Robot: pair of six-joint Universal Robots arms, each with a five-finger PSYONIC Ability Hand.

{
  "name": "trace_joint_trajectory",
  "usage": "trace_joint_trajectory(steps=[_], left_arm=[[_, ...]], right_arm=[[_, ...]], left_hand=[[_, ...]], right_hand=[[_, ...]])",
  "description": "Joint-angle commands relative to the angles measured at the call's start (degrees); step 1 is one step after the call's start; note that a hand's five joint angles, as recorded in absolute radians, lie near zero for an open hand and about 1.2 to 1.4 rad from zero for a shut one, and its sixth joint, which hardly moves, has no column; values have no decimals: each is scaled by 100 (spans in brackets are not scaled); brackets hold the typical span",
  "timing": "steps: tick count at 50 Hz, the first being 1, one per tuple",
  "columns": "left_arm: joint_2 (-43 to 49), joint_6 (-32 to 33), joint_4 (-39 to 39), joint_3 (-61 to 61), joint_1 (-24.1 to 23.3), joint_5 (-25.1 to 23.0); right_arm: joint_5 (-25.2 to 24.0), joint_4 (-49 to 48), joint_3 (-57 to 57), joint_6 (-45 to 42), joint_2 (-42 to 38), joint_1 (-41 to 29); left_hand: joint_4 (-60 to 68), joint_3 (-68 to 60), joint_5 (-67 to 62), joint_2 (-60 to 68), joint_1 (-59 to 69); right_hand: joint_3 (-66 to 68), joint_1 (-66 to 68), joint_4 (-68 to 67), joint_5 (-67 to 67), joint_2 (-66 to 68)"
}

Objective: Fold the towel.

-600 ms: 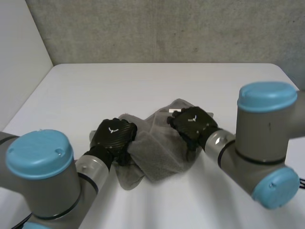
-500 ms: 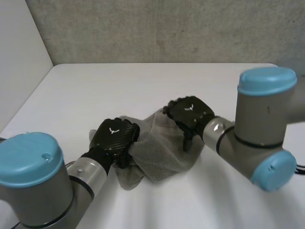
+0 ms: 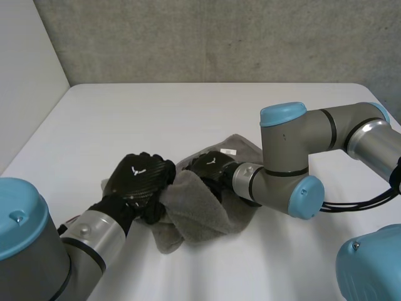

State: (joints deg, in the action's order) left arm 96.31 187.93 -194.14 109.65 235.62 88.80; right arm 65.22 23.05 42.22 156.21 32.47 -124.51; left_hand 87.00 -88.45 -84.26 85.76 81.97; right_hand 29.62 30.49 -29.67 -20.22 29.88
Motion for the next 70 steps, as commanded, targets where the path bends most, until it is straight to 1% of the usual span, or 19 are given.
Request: trace_joint_trajectory(steps=[1,7,12,14,15,17,18,20,21,24,28,35,42,44,47,50,59,64,70], left_arm=[[388,42,-28,-382,203,24],[617,376,-54,-664,441,33],[969,904,-124,-1095,529,33],[1371,1192,-160,-1637,555,50],[1373,1194,-160,-1640,555,50],[1714,1308,-160,-2435,607,111],[1716,1308,-160,-2440,608,112],[1865,1299,-116,-3341,774,164],[1865,1299,-116,-3345,775,164],[1831,1238,-177,-3992,792,217],[1629,853,-370,-4452,679,217],[1101,570,-765,-3875,581,173],[1382,649,-828,-2809,564,164],[1776,911,-714,-2179,573,156],[1945,1141,-634,-1860,599,156],[2252,1877,-529,-1097,555,164],[1778,2073,-502,-577,388,261],[1083,1844,-423,-392,300,331],[389,1299,-45,-128,-87,270]], right_arm=[[-247,85,14,-3,286,58],[-159,41,14,58,427,146],[167,-214,-30,76,471,173],[700,-808,-135,137,523,181],[703,-811,-135,137,524,181],[1376,-1764,-144,251,803,190],[1380,-1769,-144,252,805,190],[1992,-3125,109,365,1286,260],[1995,-3132,111,366,1288,260],[2275,-4173,635,462,1822,252],[2154,-4871,1392,585,2517,234],[1872,-4583,1824,489,2580,173],[1810,-3738,2168,-38,2352,208],[1836,-3179,2316,-694,1993,217],[1854,-2815,2387,-1040,1833,190],[1916,-2044,2615,-1733,1412,216],[1942,-2033,2950,-1445,1719,234],[1951,-2015,3117,-1137,2106,225],[1942,-1901,3381,-1225,2378,217]], left_hand=[[-700,845,1426,-576,-197],[-700,845,1426,-576,-197],[-700,845,1426,-576,-197],[-700,845,1426,-576,-197],[-700,845,1426,-576,-197],[-700,845,1426,-576,-197],[-700,845,1426,-576,-197],[-700,845,1426,-576,-197],[-700,845,1426,-576,-197],[-700,845,1426,-576,-197],[-700,845,1426,-576,-197],[-700,845,1426,-576,-197],[-700,845,1426,-576,-197],[-700,845,1426,-576,-197],[-700,845,1426,-576,-197],[-700,845,1426,-576,-197],[-700,845,1426,-576,-197],[-700,845,1426,-576,-197],[-700,845,1426,-576,-197]], right_hand=[[5021,4934,-5016,-4962,4995],[5038,4951,-5033,-4978,5012],[5038,4951,-5033,-4978,5012],[5038,4951,-5033,-4978,5012],[5038,4951,-5033,-4978,5012],[5038,4951,-5033,-4978,5012],[5038,4951,-5033,-4978,5012],[5038,4951,-5033,-4978,5012],[5038,4951,-5033,-4978,5012],[5038,4951,-5033,-4978,5012],[5038,4951,-5033,-4978,5012],[5038,4951,-5033,-4978,5012],[5038,4951,-5033,-4978,5012],[5038,4951,-5033,-4978,5012],[5038,4951,-5033,-4978,5012],[5038,4951,-5033,-4978,5012],[5038,4951,-5033,-4978,5012],[5038,4951,-5033,-4978,5012],[5038,4951,-5033,-4978,5012]])
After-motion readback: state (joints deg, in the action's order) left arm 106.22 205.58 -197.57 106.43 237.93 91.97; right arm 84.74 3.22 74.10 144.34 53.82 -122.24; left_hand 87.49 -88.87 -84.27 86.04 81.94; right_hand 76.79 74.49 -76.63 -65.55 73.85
